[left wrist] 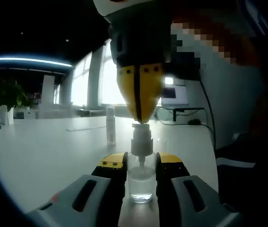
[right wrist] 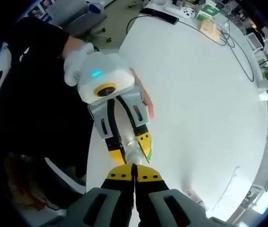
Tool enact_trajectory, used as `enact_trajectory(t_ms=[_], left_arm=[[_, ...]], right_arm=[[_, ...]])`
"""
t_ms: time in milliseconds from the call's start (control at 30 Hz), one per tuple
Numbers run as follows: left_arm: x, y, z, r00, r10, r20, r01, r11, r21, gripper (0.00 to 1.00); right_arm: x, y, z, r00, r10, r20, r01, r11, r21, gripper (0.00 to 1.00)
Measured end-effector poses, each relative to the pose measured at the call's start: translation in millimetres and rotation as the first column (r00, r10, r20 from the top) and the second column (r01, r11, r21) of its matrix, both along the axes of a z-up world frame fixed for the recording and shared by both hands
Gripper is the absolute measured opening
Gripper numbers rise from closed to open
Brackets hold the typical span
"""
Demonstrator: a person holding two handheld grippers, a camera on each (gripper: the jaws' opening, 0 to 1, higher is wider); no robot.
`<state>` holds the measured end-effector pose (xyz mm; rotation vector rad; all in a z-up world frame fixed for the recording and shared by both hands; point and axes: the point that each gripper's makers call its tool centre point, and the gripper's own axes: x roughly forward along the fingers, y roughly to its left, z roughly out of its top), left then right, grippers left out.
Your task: Clamp pump bottle remove cover press pump head put on cover
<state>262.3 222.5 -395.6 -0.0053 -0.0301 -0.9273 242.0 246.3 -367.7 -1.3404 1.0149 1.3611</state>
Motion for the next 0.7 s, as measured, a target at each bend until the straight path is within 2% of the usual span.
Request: enact_trajectory(t_ms=[200,433,700], left_arm=[[0.2,0.3,0.1,1.000,0.000,0.002,0.000,1.000,0.001,0.15],[0.9,0.2,0.0,1.000,-0.001,0.002,0.001,1.000,0.001,0.15],[-0.1,-0.2,0.3,1.000,-0.001,0.003,0.001,1.000,0.001,0.15]], right_arm=[[0.6,-0.9,4.7,1.000,-0.008,0.007,0.008,1.000,0.006,0.00],[2.0,-2.3,8.1,0.998,-0.047,-0.033,0.048,0.998,0.042,0.00],[1.0,-1.5,7.8,0.997,-0.062,-0.041,0.064,0.997,0.053,0.00]])
